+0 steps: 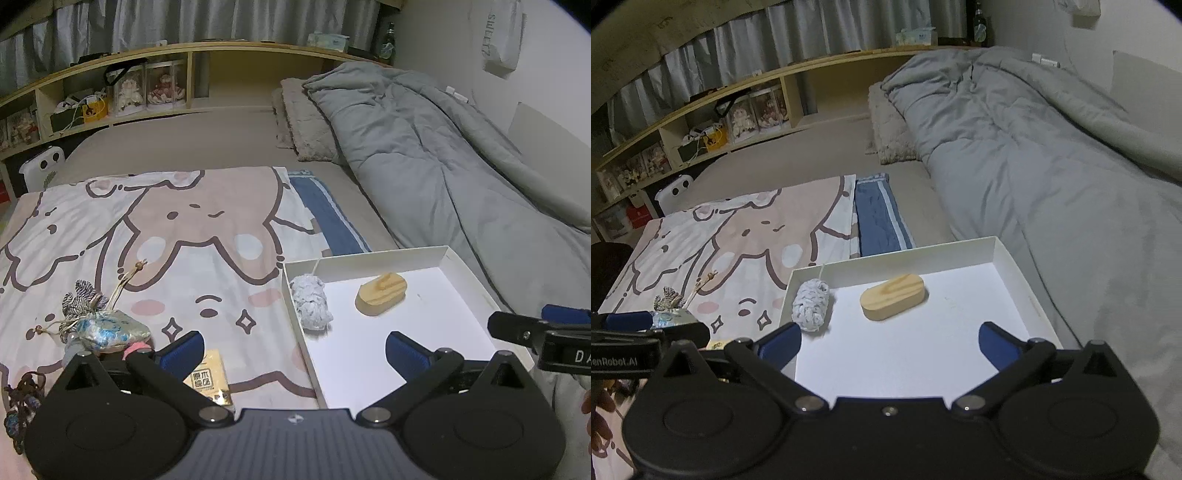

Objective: Organize objects
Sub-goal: 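Withdraw both tools from the box back toward the remaining toys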

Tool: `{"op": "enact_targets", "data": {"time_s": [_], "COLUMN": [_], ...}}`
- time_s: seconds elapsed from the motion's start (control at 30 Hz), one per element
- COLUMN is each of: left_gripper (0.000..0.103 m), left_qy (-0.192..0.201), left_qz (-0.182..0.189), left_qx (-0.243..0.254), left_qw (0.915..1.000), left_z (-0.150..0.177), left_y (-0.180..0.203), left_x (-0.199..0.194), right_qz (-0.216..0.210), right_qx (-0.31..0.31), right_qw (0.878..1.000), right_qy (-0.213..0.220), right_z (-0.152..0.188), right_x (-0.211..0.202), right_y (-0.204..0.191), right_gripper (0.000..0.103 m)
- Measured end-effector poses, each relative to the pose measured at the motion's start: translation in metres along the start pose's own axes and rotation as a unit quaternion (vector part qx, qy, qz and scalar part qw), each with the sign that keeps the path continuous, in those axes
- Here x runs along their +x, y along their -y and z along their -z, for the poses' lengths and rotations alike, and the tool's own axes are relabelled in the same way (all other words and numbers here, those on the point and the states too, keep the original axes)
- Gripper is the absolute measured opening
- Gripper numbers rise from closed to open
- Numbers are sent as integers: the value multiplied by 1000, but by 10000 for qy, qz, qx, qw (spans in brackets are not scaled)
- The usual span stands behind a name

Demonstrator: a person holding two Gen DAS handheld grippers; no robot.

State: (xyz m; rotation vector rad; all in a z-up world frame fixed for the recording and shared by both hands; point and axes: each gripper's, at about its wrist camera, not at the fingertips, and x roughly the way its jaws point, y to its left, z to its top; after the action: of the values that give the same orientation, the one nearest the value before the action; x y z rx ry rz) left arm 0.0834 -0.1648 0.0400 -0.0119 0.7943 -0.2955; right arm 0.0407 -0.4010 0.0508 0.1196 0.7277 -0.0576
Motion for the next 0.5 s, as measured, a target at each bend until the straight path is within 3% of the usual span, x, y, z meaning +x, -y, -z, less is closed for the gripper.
{"op": "enact_targets", "data": {"time_s": [0.5], "left_gripper": [103], "left_qy": [303], "left_qz": [-46], "left_qx": [91], "left_qw": [9995], "left_z": [11], "left_y": [-18], "left_x": [-28], "right_qz": [119], "right_qx": [-97], "right_qw": [9997], "right_qy": [169], "right_z": [13], "right_x": [-19], "right_y": [-10], "right_gripper": [103]}}
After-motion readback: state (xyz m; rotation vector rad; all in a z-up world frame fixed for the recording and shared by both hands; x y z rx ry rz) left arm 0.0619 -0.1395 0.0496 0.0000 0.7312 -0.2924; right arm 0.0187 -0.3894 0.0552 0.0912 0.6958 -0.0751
